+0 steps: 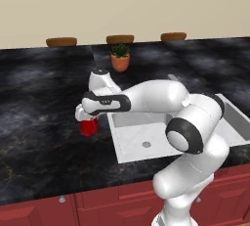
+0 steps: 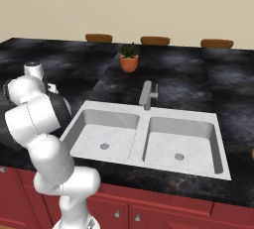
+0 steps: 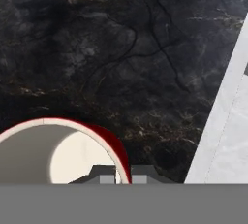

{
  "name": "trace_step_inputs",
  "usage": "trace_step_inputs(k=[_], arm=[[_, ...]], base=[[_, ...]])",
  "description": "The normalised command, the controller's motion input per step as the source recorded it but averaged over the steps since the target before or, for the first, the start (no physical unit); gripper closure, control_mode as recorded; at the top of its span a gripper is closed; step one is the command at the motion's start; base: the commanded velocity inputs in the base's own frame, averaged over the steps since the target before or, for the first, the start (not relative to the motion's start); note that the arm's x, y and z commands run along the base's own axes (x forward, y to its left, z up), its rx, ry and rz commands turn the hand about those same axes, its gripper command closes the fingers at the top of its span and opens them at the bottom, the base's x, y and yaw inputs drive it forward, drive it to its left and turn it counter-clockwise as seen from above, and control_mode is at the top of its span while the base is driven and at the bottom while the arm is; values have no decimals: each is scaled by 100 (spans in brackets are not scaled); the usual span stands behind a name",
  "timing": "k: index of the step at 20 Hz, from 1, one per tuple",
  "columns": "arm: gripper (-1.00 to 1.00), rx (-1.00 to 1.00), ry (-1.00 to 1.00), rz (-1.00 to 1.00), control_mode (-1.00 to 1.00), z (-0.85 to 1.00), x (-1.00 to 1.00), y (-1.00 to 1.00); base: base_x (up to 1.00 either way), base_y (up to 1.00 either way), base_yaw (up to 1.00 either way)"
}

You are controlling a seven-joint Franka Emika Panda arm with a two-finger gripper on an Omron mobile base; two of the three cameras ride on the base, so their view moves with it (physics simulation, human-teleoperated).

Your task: Place the mug in the left basin and the bowl in the right basin of the sink.

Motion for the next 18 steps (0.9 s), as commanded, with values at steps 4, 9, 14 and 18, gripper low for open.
trace_step_inputs(k=[4,9,14,18], arm=[[100,7,0,-5,-100,0,0,-86],[100,1,-3,-3,-100,0,0,-81],[100,0,-4,0,-100,0,0,-75],[100,0,-1,0,-100,0,0,-76]], base=[[0,0,0],[0,0,0],[0,0,0],[0,0,0]])
